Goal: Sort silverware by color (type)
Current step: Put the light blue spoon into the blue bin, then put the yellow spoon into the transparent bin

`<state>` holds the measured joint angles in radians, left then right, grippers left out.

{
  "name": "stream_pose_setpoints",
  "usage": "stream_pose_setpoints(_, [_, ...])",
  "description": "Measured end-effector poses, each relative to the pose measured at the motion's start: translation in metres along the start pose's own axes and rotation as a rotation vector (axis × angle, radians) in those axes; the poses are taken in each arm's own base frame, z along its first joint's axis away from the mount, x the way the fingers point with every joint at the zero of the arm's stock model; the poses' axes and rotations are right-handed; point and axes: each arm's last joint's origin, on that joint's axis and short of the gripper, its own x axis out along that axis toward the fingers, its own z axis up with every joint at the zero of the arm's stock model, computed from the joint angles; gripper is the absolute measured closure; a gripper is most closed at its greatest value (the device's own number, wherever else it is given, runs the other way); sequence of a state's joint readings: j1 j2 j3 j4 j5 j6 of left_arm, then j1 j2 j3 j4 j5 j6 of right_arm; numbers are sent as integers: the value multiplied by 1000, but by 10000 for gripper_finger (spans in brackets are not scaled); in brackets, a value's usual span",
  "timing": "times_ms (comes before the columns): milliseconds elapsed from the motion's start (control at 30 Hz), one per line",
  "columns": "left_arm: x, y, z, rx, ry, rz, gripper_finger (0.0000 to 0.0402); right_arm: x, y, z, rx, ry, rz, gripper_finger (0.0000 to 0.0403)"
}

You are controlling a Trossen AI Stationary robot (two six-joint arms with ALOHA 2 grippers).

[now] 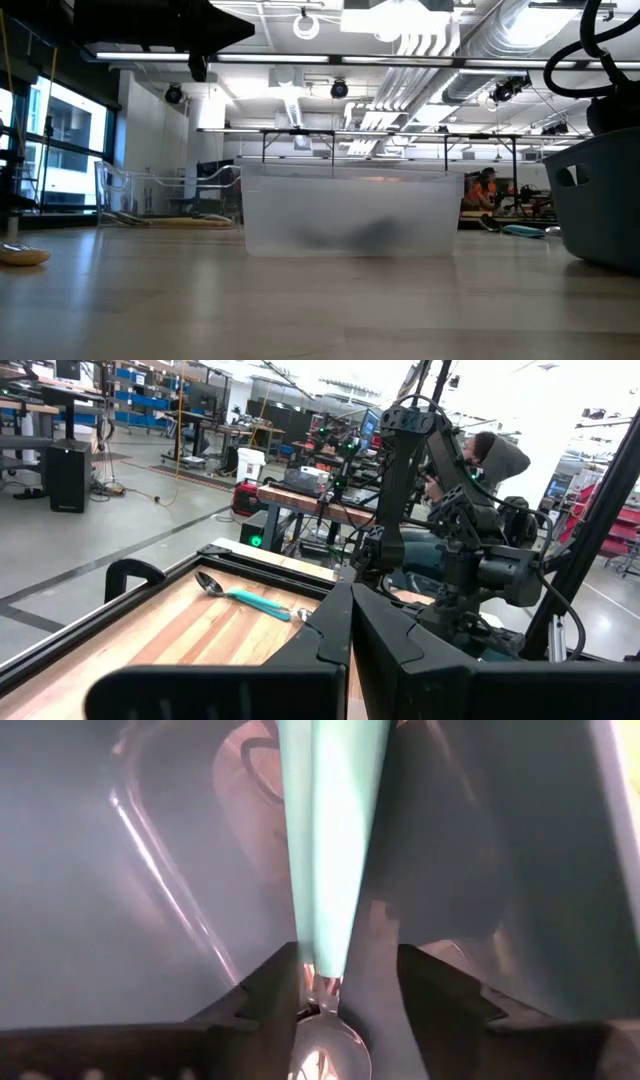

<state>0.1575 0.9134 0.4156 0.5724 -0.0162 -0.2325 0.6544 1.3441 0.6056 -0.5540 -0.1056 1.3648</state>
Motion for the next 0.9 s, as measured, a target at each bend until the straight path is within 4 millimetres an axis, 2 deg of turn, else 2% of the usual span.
stream_pose_setpoints(233, [0, 0, 0, 0, 0, -1, 401, 0, 0, 0, -1, 2, 0, 197])
stream_pose_setpoints(533, [0, 0, 0, 0, 0, 0, 401, -6, 1, -1, -18, 6, 22, 194])
stream_pose_setpoints(733, [0, 0, 0, 0, 0, 0, 401, -40, 6, -4, -50, -11, 80, 194])
stream_pose_setpoints(900, [0, 0, 0, 0, 0, 0, 401, -85, 5, -7, -78, -74, 121, 194])
